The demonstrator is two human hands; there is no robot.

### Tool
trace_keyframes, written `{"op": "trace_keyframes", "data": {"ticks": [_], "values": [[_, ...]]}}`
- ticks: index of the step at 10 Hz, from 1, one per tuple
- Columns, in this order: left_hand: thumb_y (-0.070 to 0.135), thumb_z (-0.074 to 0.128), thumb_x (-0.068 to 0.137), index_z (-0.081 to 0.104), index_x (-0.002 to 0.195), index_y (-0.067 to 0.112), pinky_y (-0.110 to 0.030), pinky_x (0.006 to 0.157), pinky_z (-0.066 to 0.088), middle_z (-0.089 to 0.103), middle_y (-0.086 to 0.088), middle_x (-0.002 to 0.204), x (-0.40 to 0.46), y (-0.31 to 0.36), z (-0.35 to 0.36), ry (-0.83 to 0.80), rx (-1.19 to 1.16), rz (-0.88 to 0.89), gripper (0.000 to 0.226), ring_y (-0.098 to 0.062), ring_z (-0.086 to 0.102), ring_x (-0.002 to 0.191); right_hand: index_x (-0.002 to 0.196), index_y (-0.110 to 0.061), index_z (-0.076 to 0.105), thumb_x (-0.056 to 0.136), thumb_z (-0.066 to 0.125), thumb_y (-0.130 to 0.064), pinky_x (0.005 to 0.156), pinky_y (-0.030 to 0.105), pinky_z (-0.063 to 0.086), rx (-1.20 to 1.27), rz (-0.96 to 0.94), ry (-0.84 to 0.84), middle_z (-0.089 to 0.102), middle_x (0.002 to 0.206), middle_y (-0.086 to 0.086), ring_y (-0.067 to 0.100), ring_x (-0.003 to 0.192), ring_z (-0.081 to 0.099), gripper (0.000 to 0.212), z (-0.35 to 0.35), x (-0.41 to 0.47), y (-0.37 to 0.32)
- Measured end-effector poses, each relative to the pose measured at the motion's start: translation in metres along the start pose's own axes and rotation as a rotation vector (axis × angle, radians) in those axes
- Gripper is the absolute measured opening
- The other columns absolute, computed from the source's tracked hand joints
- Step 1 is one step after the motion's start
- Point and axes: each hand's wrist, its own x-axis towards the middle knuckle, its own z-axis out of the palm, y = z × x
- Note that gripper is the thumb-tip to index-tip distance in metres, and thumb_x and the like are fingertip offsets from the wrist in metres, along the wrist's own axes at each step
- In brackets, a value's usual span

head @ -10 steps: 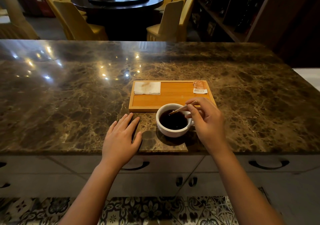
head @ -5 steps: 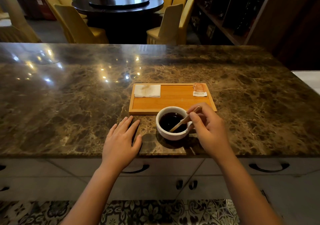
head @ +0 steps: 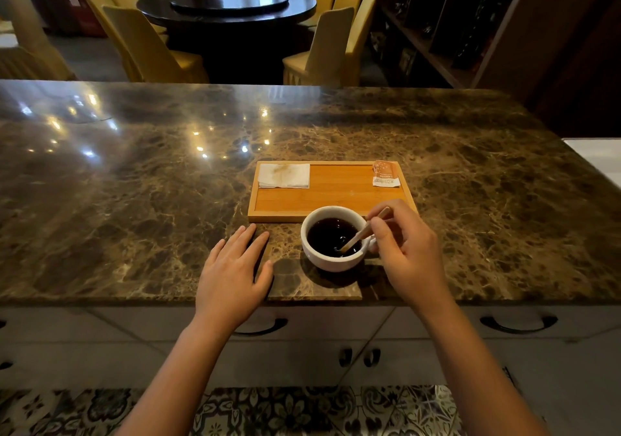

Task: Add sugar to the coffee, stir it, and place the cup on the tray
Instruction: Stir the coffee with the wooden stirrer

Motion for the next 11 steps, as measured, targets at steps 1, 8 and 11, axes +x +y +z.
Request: {"op": "trace_keyframes", "data": {"ticks": [1,8,11], "values": [[0.040,0.039,0.087,0.044,0.134,0.020,-0.042,0.110,0.023,0.041,-0.007,0.144,0.000,0.000,0.000,-0.006,0.000,-0.002,0.051,-0.019,0.031,0.135,0.093,-0.017,0.060,0.092,0.051,-0.012,0.059,0.025,0.056,0.270,0.142,0.039,0.064,0.083,-0.002,0.014,0.076,0.066,0.010,-0.001,0.003,-0.002],[0.040,0.039,0.087,0.044,0.134,0.021,-0.042,0.111,0.023,0.041,-0.006,0.144,0.000,-0.001,-0.001,-0.011,-0.001,0.000,0.051,-0.018,0.030,0.135,0.096,-0.017,0.065,0.092,0.053,-0.015,0.058,0.020,0.057,0.161,0.057,0.108,0.069,0.085,-0.002,0.009,0.075,0.070,0.012,-0.040,0.059,-0.010],[0.046,0.029,0.086,0.044,0.134,0.022,-0.037,0.110,0.018,0.040,-0.004,0.145,0.000,-0.001,-0.002,-0.009,-0.004,-0.007,0.056,-0.016,0.028,0.136,0.103,-0.001,0.066,0.086,0.061,-0.008,0.071,0.033,0.059,-0.103,-0.460,-0.116,0.072,0.094,0.011,0.021,0.083,0.071,0.019,0.023,0.135,0.012]]}}
